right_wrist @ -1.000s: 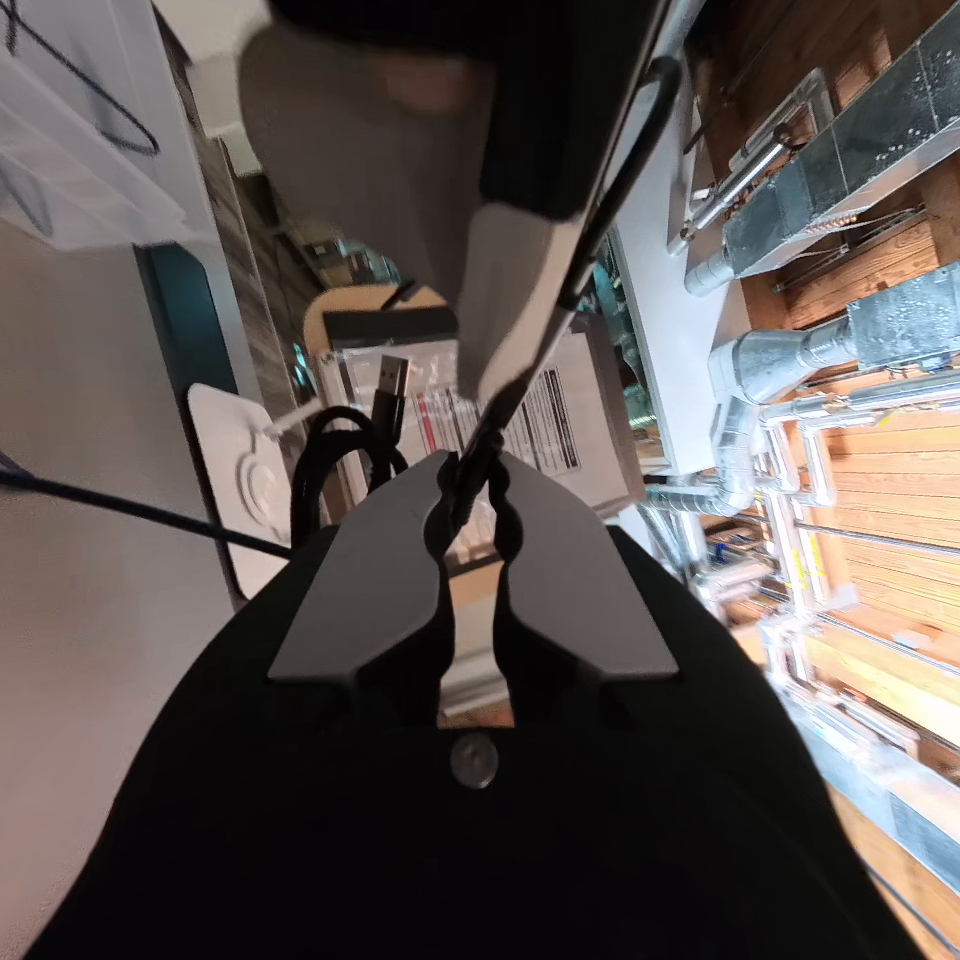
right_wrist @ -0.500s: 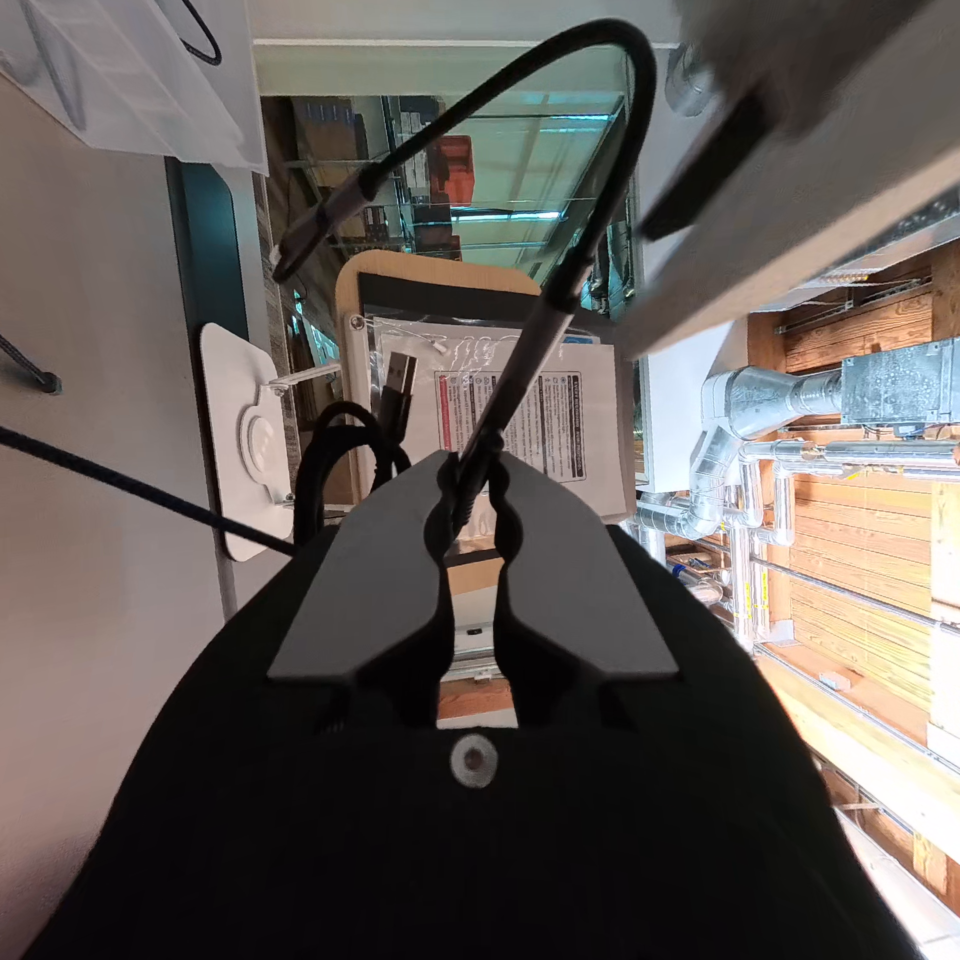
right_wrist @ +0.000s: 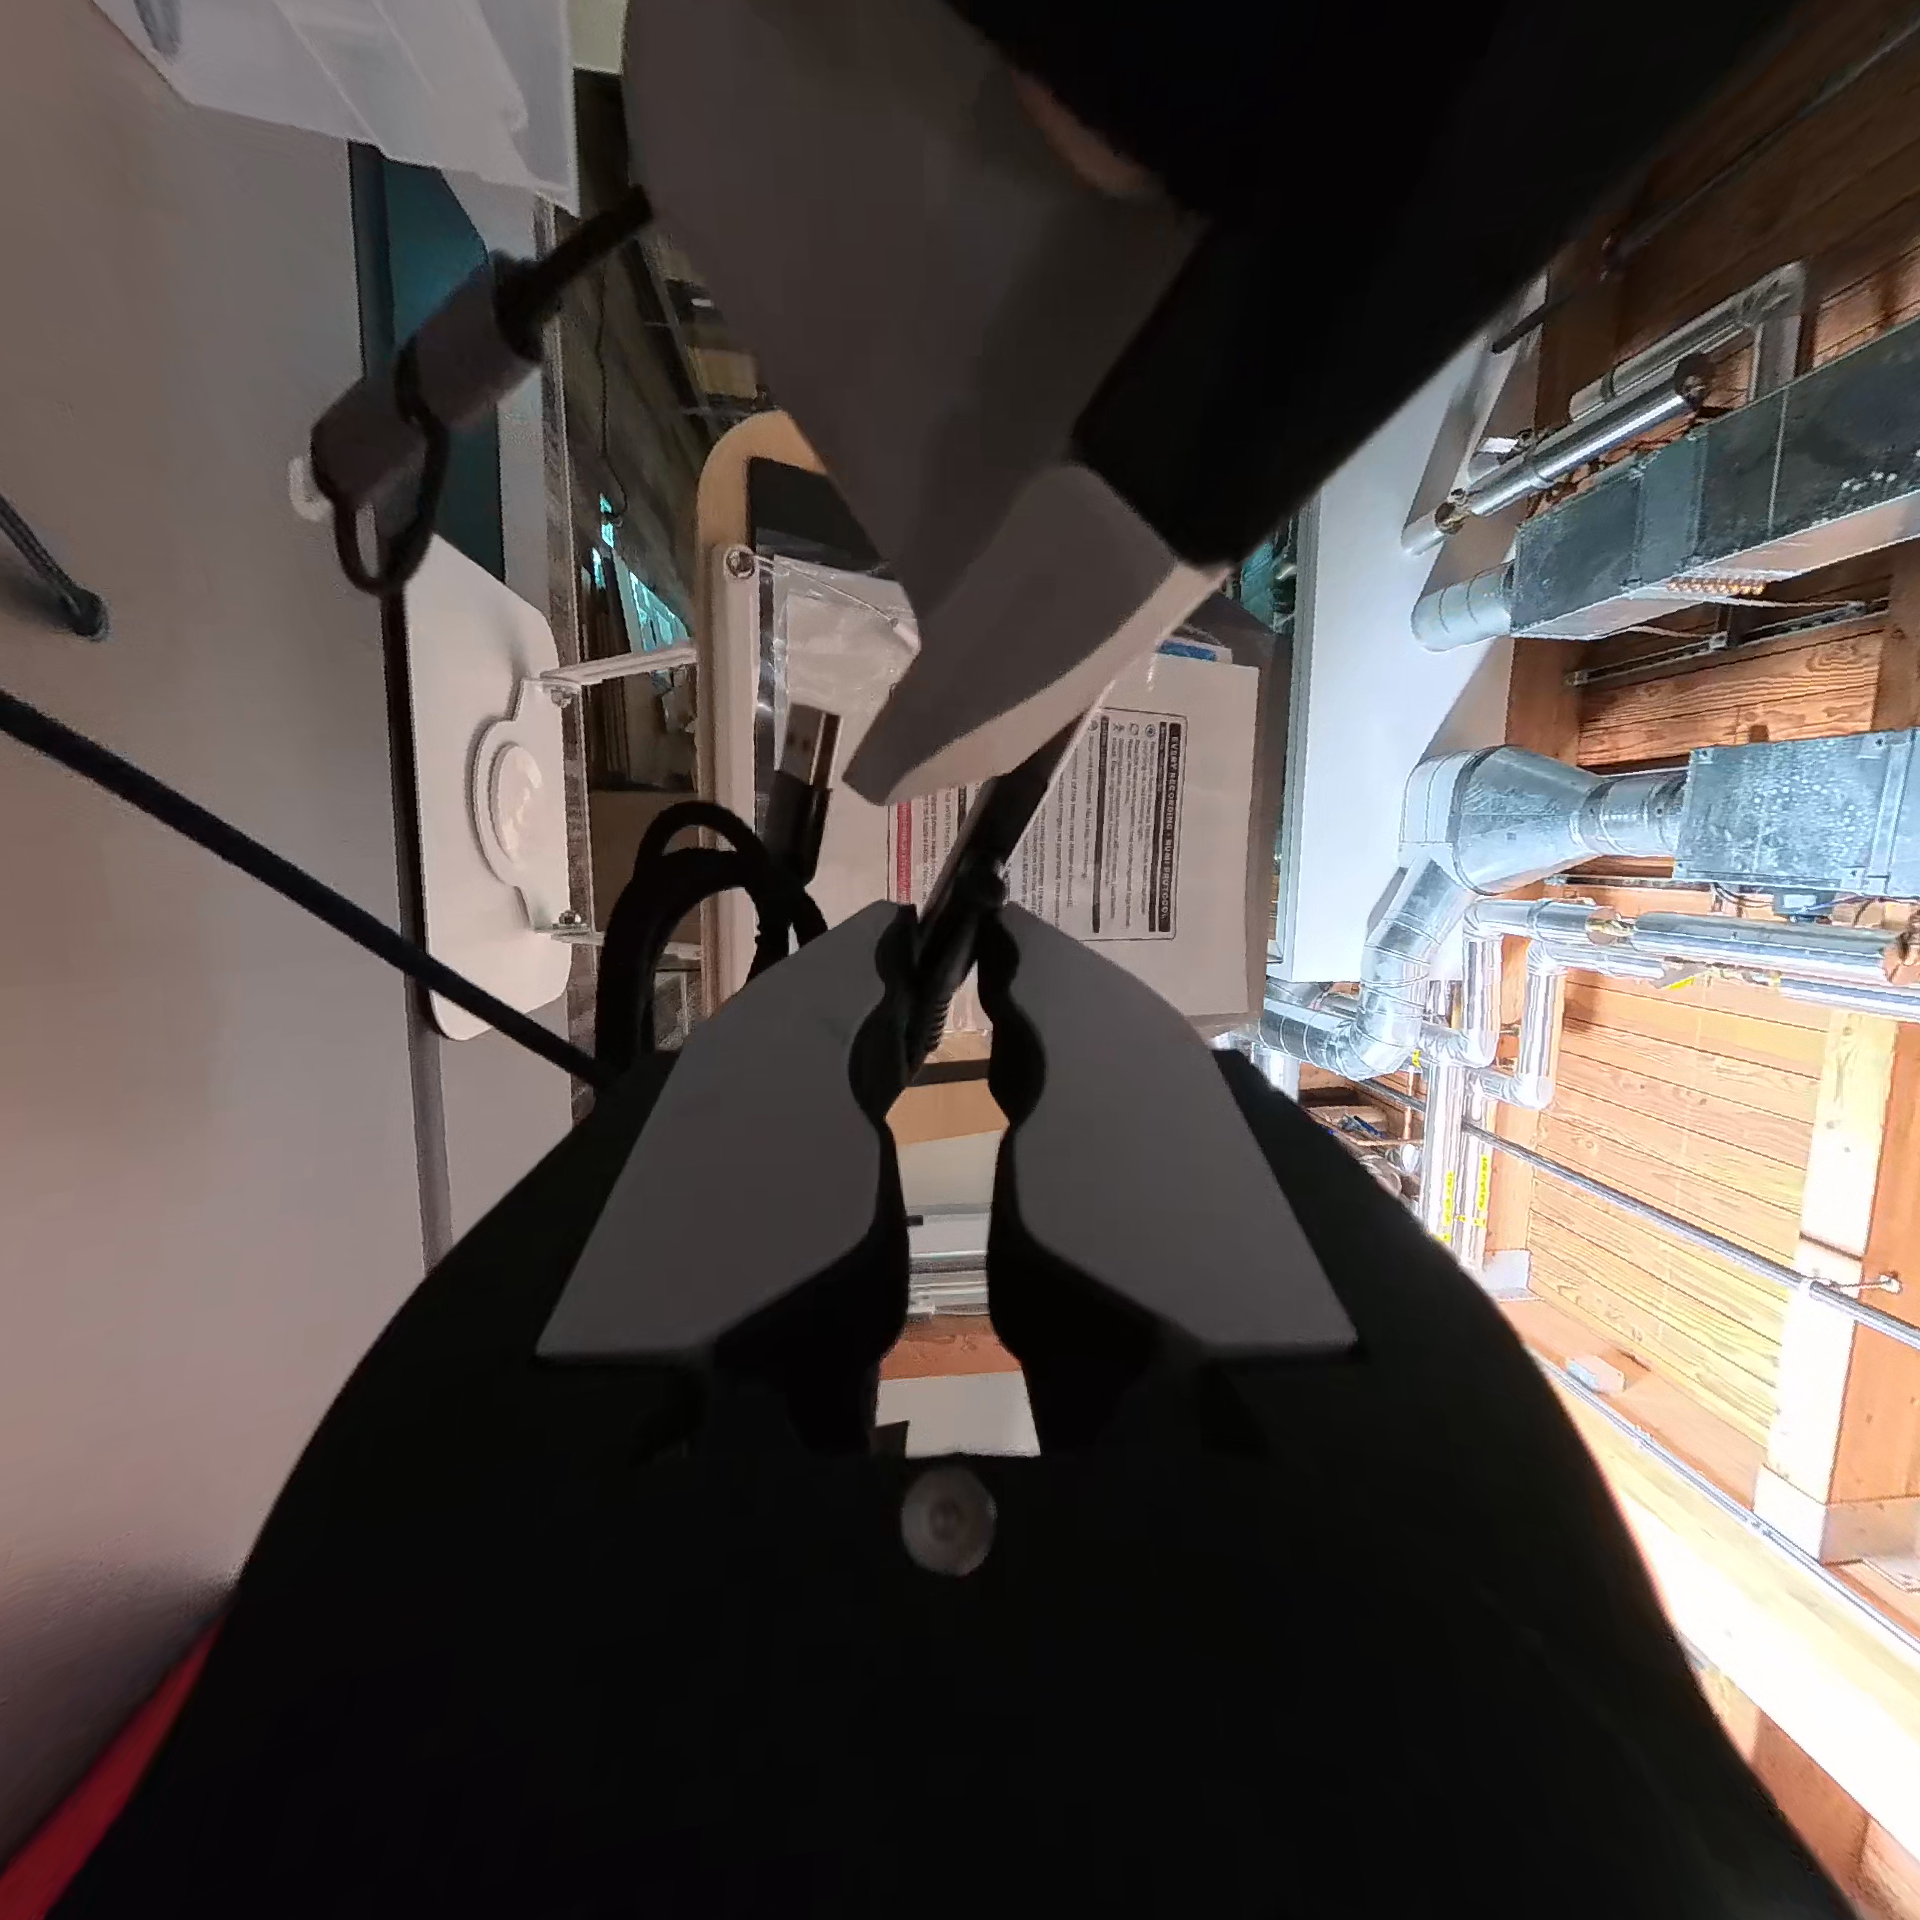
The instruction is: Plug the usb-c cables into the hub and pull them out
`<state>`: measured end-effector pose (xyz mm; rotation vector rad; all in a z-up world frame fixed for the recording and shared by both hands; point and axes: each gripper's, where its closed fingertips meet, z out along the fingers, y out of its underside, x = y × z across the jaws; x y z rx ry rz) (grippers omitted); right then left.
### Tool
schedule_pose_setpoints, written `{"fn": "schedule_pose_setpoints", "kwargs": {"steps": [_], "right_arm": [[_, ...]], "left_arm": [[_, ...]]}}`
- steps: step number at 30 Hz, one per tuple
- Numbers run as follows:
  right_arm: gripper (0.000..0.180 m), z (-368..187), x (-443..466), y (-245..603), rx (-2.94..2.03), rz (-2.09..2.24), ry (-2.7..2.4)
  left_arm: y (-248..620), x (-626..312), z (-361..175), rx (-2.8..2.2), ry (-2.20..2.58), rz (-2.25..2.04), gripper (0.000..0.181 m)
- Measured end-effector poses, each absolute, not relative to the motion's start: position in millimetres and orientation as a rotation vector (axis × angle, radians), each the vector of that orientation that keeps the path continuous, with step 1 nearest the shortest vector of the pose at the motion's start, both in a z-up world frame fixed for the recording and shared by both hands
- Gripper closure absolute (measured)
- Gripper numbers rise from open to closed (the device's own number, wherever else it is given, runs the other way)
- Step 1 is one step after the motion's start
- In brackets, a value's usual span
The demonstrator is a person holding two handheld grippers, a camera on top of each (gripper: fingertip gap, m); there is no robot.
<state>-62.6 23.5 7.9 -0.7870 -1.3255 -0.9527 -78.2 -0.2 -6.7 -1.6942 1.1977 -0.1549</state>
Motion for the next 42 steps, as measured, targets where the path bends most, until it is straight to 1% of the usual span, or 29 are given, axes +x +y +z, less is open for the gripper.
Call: {"fn": "schedule_pose_setpoints", "kwargs": {"steps": [3, 14, 19, 27, 36, 38, 42], "right_arm": [[0.168, 7, -65, 22, -0.773, -0.957, -1.332], [0.169, 9, -62, 26, -0.787, -0.997, -1.298], [0.169, 10, -63, 26, -0.741, -1.057, -1.28], [0.165, 17, -62, 25, -0.711, -1.075, -1.235], [0.155, 39, -57, 18, -0.683, -0.996, -1.116], [0.15, 39, -57, 18, -0.696, -0.971, -1.125], [0.152, 49, -61, 5, -0.664, -0.856, -1.105]], "left_arm": [[2, -73, -6, -1.679, 1.169, -0.177, 0.15], [12, -72, -5, -1.663, 1.113, -0.166, 0.154], [15, -76, -15, -1.738, 1.108, -0.154, 0.155], [17, -72, 0, -1.654, 1.07, -0.123, 0.155], [16, -76, 23, -1.504, 1.03, 0.001, 0.155], [19, -83, 28, -1.491, 1.007, 0.027, 0.155], [22, -94, 38, -1.488, 0.949, -0.003, 0.155]]}}
